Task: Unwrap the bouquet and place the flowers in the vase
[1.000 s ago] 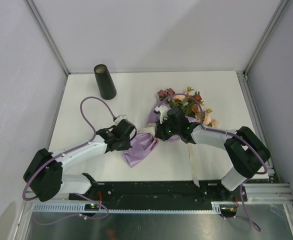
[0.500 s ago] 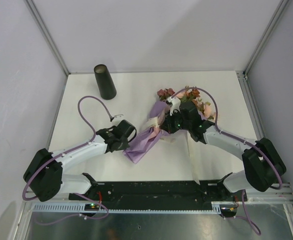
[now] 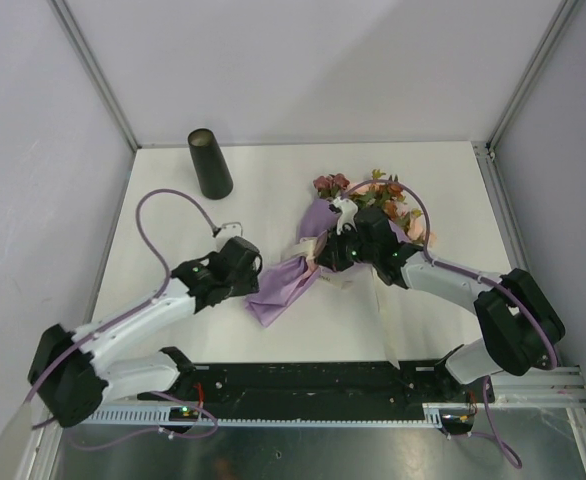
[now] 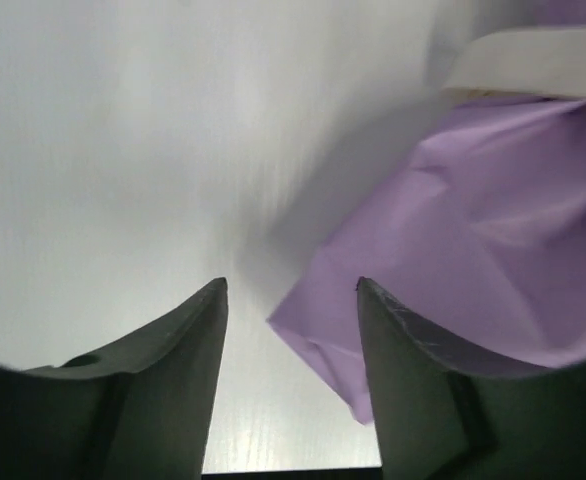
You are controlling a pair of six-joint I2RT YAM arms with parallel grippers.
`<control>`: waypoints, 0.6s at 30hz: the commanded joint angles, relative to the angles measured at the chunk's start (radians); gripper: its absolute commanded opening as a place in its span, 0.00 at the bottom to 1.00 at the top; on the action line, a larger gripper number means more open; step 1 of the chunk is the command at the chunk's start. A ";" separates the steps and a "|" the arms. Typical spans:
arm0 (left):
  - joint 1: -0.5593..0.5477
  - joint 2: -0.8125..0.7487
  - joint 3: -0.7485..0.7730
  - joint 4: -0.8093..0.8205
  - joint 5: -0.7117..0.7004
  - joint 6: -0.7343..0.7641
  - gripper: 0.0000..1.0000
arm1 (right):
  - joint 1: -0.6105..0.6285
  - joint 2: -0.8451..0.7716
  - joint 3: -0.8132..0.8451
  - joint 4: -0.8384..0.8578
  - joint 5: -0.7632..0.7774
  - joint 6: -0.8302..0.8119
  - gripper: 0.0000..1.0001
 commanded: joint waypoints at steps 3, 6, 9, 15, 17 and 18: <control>-0.034 -0.161 0.157 0.025 0.049 0.198 0.71 | 0.015 0.004 0.008 0.069 0.007 0.047 0.00; -0.109 -0.137 0.195 0.049 0.062 0.285 0.75 | 0.013 -0.002 0.008 0.080 0.006 0.077 0.00; -0.195 -0.086 0.209 0.088 0.028 0.339 0.77 | 0.011 -0.008 0.008 0.093 0.000 0.106 0.00; -0.323 0.056 0.232 0.188 -0.022 0.439 0.80 | 0.006 -0.008 0.008 0.100 -0.016 0.127 0.00; -0.334 0.094 0.234 0.214 -0.024 0.453 0.80 | 0.004 -0.010 0.008 0.101 -0.022 0.132 0.00; -0.337 0.111 0.230 0.228 -0.024 0.457 0.80 | 0.004 -0.012 0.008 0.100 -0.022 0.134 0.00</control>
